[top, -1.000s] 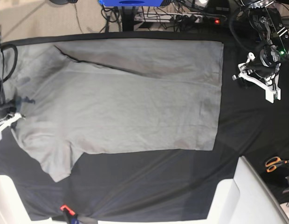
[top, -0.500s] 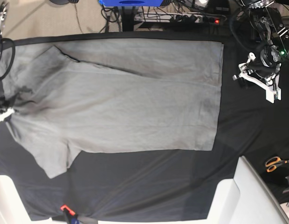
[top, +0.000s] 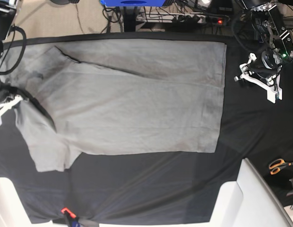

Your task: Fold the T-shirt properly

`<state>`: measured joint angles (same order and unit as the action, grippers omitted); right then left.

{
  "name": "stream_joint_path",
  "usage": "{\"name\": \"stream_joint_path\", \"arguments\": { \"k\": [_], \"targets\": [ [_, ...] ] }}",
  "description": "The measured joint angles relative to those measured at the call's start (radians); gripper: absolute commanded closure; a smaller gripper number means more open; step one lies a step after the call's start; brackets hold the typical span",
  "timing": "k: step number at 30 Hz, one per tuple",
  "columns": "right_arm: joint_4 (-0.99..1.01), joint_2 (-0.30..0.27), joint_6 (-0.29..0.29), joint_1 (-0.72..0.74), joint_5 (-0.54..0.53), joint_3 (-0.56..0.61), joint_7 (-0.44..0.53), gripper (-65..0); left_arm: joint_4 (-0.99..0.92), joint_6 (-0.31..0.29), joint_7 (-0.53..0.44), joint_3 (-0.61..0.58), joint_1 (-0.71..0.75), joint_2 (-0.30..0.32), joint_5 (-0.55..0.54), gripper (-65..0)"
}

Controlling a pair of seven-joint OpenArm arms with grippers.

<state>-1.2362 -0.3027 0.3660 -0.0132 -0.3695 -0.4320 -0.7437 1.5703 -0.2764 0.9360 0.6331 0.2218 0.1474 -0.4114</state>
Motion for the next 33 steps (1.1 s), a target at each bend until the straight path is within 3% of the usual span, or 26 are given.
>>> {"name": "stream_joint_path", "arguments": {
  "k": [2,4,9,12,19,24,30,33],
  "targets": [
    [0.000,0.004,0.000,-0.001,0.001,-0.021,-0.034,-2.6,0.000,0.000,0.000,0.000,0.000,0.000,0.000,-24.7],
    [-0.021,0.004,-0.005,-0.004,0.007,-0.027,-0.082,-7.8,0.000,0.000,0.000,0.000,0.000,0.000,0.000,-24.7],
    [-0.118,0.003,-0.008,0.006,-0.002,-0.027,-0.094,-35.9,0.000,0.000,0.000,0.000,0.000,0.000,0.000,-24.7],
    [-0.091,0.003,-0.002,0.071,0.019,-0.020,-0.080,-45.3,0.000,0.000,0.000,0.000,-0.001,0.001,0.000,-24.7],
    [0.422,-0.018,0.010,0.362,0.214,0.087,0.193,-45.3,0.000,0.000,0.000,0.000,-0.003,0.003,-0.001,-24.5],
    [0.728,-0.022,0.001,0.460,0.316,0.098,0.393,-45.6,0.000,0.000,0.000,0.006,0.003,0.003,-0.002,-24.5],
    [0.859,-0.040,-0.008,0.514,0.389,0.098,0.524,-45.6,0.000,0.000,0.000,0.006,0.005,0.002,0.000,-24.5],
    [0.862,-0.037,-0.008,0.511,0.418,0.095,0.529,-45.5,0.000,0.000,0.000,0.007,0.006,0.003,0.002,-24.5]
  ]
}}
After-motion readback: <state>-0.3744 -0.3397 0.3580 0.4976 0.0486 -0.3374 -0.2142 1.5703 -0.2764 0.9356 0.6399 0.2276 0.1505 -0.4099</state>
